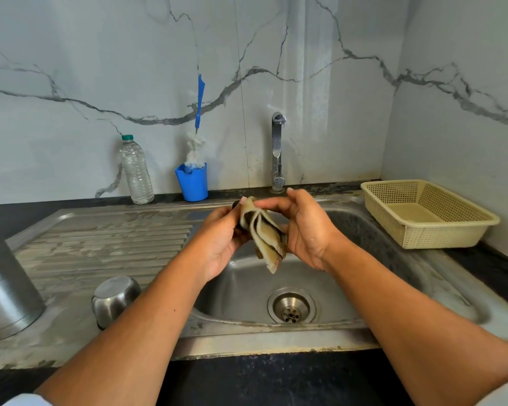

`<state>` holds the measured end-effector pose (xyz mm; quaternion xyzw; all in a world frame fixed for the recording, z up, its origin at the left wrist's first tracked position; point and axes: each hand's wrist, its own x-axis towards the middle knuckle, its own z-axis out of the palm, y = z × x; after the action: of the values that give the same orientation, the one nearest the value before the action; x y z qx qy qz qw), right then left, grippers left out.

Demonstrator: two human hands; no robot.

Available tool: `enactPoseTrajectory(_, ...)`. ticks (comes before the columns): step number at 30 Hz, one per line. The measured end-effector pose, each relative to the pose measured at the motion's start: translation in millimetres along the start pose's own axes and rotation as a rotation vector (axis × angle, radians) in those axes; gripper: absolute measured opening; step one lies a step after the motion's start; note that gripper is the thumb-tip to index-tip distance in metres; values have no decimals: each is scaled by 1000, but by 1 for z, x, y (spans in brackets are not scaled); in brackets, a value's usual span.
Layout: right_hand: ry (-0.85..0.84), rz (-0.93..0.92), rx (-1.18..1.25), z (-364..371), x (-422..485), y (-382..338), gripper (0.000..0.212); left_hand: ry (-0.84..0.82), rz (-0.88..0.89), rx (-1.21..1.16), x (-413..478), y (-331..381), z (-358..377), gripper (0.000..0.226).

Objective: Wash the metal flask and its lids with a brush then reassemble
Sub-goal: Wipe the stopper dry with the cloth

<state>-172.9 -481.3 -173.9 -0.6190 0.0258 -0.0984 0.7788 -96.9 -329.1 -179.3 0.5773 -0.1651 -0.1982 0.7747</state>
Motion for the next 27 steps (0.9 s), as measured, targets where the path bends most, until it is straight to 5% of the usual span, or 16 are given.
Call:
enactPoseTrajectory(5,64,-169,-312,3,2,5,12,9,-45,63,1,-2,1,56)
enactPoseTrajectory(16,100,-325,-826,9,-7,-1,45,31,2,383,5,-8,-2,82)
enactPoseTrajectory(20,115,-348,-994,17,-7,2,58,54,8,506,3,-8,2,69)
enactPoseTrajectory(27,193,-193,-835,24,-8,5,45,0,39,533,1,-5,6,53)
